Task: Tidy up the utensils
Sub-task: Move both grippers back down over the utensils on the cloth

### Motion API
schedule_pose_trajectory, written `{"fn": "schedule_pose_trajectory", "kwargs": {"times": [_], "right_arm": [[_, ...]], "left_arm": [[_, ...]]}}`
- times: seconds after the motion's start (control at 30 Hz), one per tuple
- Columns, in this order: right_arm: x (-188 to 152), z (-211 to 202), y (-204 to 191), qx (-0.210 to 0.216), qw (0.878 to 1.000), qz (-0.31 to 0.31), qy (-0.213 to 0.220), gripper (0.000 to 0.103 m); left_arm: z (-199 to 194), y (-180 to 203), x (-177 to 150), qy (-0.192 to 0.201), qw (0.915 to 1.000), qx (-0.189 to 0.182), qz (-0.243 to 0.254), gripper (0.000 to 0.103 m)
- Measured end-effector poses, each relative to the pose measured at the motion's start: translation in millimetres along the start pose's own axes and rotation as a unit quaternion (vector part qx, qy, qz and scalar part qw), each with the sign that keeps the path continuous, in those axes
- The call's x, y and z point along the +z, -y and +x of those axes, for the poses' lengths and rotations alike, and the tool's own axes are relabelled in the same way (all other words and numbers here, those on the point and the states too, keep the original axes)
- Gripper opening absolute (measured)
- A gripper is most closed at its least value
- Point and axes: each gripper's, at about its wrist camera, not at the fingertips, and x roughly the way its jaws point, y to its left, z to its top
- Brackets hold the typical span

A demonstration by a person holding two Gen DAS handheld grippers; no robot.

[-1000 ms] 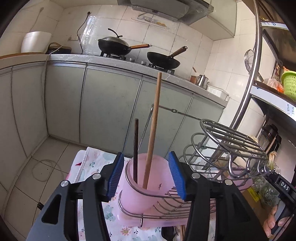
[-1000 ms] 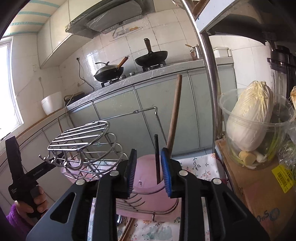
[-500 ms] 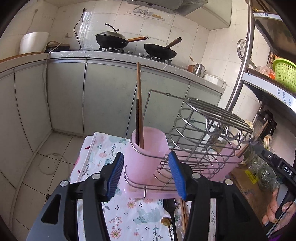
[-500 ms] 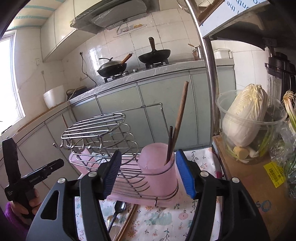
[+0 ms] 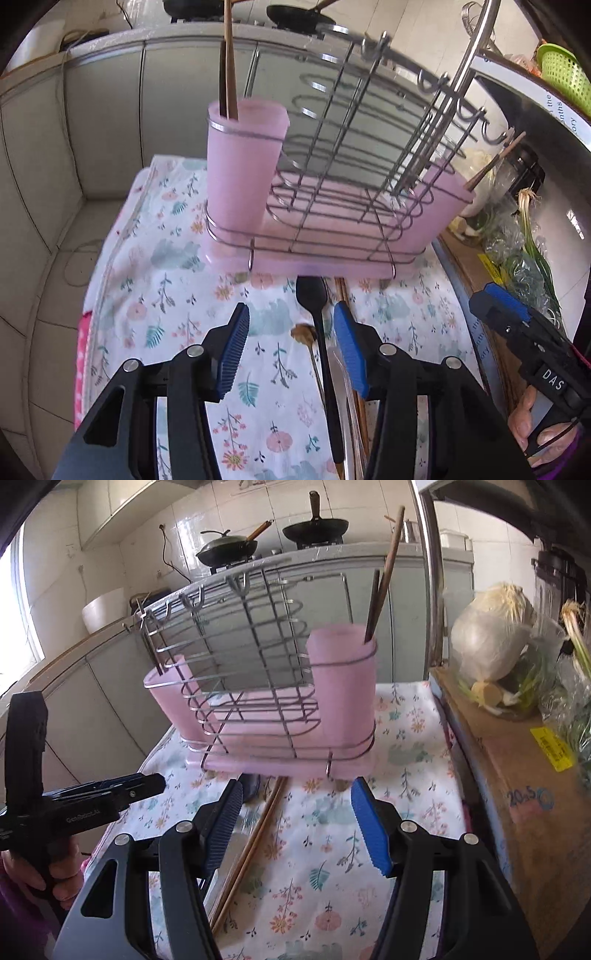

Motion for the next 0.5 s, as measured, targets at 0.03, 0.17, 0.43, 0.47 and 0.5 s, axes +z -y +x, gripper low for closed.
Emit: {"fn": "schedule_pose_trajectory", "kwargs": {"times": [0.03,0.17,0.43,0.47,0.5], "right_arm": [[-5,3,2,0.007,1.000,0.009,-0.010,0.062],[-16,14,15,0.026,0.997,0.054,-0.043,0.062],[-27,33,36,0.047,0.989,0.111,-0.089,0.061],[-28,35,37,0.050,0.988,0.115,-0.094,0.061],[-29,37,38,0.053,0.987,0.118,-0.099,0.060]], "left_arm": [[7,-1,-3,-0.016,0.9998,-0.007,-0.010,0.043],[30,-8,-7,-0.060,0.9966,-0.025,-0.051,0.033],[77,5,12,-0.111,0.9921,-0.021,-0.055,0.028],[85,7,14,-0.121,0.9911,-0.018,-0.054,0.028],[91,8,15,-0.128,0.9903,-0.014,-0.052,0.028]]}}
